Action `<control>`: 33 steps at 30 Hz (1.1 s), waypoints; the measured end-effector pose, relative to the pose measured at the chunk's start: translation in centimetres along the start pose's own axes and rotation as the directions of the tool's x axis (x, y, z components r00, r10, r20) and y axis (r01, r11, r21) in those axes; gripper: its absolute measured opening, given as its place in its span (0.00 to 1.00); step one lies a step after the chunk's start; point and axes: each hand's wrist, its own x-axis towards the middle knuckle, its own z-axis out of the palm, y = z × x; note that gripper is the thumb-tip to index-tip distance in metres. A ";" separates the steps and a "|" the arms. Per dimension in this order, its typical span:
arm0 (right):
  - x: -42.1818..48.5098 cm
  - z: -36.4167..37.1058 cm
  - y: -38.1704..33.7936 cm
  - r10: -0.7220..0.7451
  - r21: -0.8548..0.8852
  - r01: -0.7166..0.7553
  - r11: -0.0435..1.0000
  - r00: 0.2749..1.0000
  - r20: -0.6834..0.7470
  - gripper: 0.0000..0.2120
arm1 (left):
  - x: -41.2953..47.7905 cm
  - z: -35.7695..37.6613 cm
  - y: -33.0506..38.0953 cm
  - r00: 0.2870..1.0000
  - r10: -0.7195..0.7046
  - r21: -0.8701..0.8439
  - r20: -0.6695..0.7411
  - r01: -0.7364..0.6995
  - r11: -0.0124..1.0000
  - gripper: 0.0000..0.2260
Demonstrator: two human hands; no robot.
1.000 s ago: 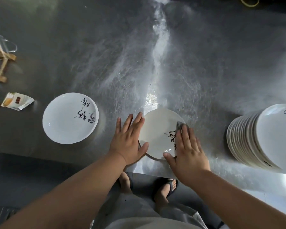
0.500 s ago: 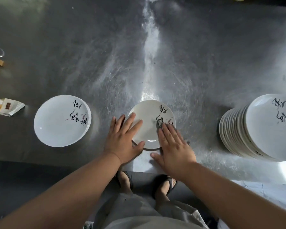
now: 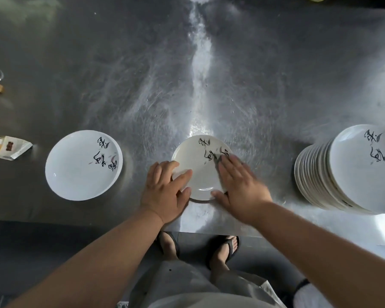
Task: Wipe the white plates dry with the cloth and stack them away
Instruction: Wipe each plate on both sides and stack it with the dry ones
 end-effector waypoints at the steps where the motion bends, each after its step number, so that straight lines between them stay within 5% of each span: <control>1: 1.6 -0.9 0.8 -0.004 -0.029 0.004 1.000 1.000 0.003 0.42 | 0.0 0.0 0.0 1.000 0.019 0.013 0.018 -0.020 1.000 0.18; 5: 4.1 -1.3 0.7 -0.015 -0.097 0.019 0.995 0.999 0.042 0.43 | 0.2 0.2 -0.2 0.991 0.061 0.052 0.115 -0.068 0.996 0.20; 12: -3.4 2.6 -3.1 -0.134 0.062 0.129 0.990 0.987 0.085 0.45 | 0.1 0.9 -0.5 0.999 0.050 -0.018 0.007 -0.050 0.999 0.26; 20: 1.1 0.0 -0.9 0.033 0.032 -0.034 0.999 0.998 0.047 0.44 | 0.0 0.6 -0.4 0.999 0.014 0.063 0.036 -0.016 0.998 0.29; 26: -2.8 3.1 -1.4 -0.151 0.051 0.152 0.987 0.988 -0.010 0.41 | -0.2 0.1 -0.1 1.000 0.007 0.030 0.012 -0.007 1.000 0.27; 33: 4.2 -1.2 1.7 -0.004 -0.079 0.002 0.997 0.999 -0.032 0.44 | 0.1 0.0 -0.2 0.988 0.093 0.071 0.120 -0.102 0.992 0.23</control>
